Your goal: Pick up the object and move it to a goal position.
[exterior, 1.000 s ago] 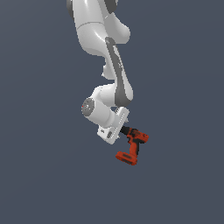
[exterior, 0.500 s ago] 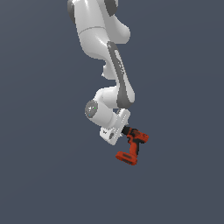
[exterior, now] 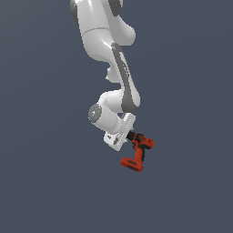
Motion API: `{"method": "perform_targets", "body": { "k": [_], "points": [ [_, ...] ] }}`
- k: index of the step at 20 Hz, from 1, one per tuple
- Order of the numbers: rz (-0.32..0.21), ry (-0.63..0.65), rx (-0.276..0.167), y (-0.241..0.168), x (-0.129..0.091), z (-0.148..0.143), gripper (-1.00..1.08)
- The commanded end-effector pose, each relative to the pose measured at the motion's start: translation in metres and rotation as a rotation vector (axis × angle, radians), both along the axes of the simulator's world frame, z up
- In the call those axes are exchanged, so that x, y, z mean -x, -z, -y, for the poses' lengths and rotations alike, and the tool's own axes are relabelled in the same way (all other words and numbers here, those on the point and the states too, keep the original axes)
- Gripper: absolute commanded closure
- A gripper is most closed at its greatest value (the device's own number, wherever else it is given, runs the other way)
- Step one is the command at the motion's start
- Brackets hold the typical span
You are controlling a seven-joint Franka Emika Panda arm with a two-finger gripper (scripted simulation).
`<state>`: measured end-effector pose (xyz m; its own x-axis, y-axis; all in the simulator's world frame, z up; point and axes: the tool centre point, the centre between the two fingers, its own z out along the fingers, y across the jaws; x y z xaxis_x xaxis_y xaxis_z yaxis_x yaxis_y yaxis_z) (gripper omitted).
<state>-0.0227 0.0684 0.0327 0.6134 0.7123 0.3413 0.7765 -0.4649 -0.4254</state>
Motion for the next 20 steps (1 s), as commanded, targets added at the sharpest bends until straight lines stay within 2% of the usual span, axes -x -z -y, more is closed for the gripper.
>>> {"method": "perform_targets", "body": {
  "k": [1,11,20],
  "points": [
    [0.001,0.000,0.000,-0.002,0.000,-0.001,1.08],
    [-0.001,-0.002,0.002,-0.047,0.006,-0.021,1.08],
    [-0.004,-0.005,0.003,-0.139,0.018,-0.062,1.08]
  ]
}}
